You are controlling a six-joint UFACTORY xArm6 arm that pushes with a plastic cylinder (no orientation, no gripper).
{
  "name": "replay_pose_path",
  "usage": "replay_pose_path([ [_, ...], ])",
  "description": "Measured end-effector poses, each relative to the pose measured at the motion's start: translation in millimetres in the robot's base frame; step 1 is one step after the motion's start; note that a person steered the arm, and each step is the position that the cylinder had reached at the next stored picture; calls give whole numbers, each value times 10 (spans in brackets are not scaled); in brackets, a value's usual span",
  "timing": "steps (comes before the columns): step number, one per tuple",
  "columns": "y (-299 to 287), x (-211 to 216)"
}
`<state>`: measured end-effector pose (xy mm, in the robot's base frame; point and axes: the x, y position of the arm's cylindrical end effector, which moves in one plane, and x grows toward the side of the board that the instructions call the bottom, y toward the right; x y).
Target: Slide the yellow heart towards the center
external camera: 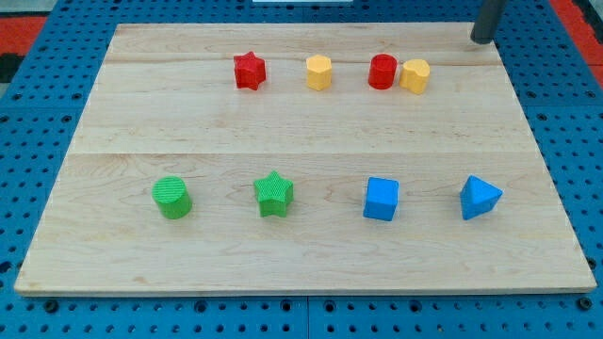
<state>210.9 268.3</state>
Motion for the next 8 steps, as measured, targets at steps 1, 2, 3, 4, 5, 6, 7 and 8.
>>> replay_pose_path([
  [1,-96,-155],
  [2,-180,120],
  [3,-429,351],
  [4,-666,512],
  [5,-766,658],
  [6,-861,796],
  [7,-923,962],
  [8,-1059,1068],
])
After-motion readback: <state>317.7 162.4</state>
